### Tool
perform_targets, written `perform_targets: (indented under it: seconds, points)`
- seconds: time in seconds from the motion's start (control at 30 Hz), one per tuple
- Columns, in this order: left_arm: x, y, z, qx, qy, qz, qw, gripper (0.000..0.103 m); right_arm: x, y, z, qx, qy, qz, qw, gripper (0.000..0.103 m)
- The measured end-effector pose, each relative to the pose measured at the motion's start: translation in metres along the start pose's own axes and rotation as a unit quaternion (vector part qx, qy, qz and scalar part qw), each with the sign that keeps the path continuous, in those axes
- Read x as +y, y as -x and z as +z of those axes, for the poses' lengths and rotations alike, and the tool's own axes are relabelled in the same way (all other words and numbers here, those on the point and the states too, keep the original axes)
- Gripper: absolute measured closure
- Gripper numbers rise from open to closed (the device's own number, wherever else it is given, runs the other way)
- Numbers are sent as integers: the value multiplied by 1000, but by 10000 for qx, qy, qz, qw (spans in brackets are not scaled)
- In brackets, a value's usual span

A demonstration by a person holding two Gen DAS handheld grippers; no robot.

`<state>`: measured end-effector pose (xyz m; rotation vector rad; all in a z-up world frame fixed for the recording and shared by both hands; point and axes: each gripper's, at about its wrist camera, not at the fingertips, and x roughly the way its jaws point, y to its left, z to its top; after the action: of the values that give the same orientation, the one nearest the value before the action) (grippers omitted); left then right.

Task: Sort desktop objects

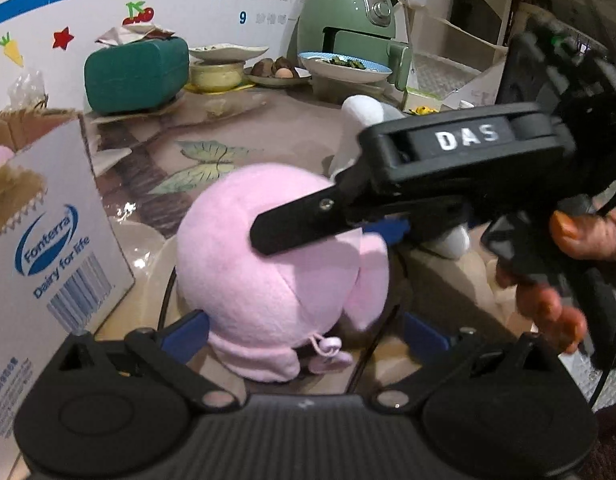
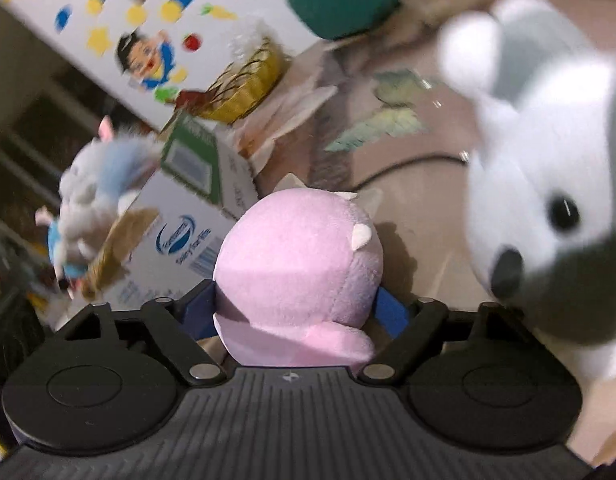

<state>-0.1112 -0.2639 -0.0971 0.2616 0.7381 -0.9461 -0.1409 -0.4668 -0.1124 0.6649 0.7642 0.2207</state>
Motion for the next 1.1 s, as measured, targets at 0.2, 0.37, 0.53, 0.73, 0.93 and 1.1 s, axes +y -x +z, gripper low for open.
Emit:
perform_targets:
  seconds: [0.2, 0.37, 0.53, 0.73, 0.93, 1.1]
  points:
    - [19, 15, -8, -27, 252, 115, 9996, 0, 59, 15, 1, -168, 2062, -901, 9742, 3]
    - [33, 28, -17, -30, 442, 118, 9989, 0, 97, 6, -13, 207, 3432, -1163, 9318, 2]
    - [40, 40, -29, -3, 550, 7, 9985, 0, 121, -5, -32, 456, 3846, -1058, 9159, 0]
    - [45, 54, -41, -45, 611, -9, 9981, 0, 130, -2, -19, 579, 2952, -325, 9531, 0]
    - [47, 65, -47, -16, 673, 44, 9977, 0, 103, 3, -3, 678, 1261, 814, 9863, 0]
    - [44, 69, -46, -22, 550, 115, 9984, 0, 71, -6, -4, 863, -253, 1849, 9786, 0]
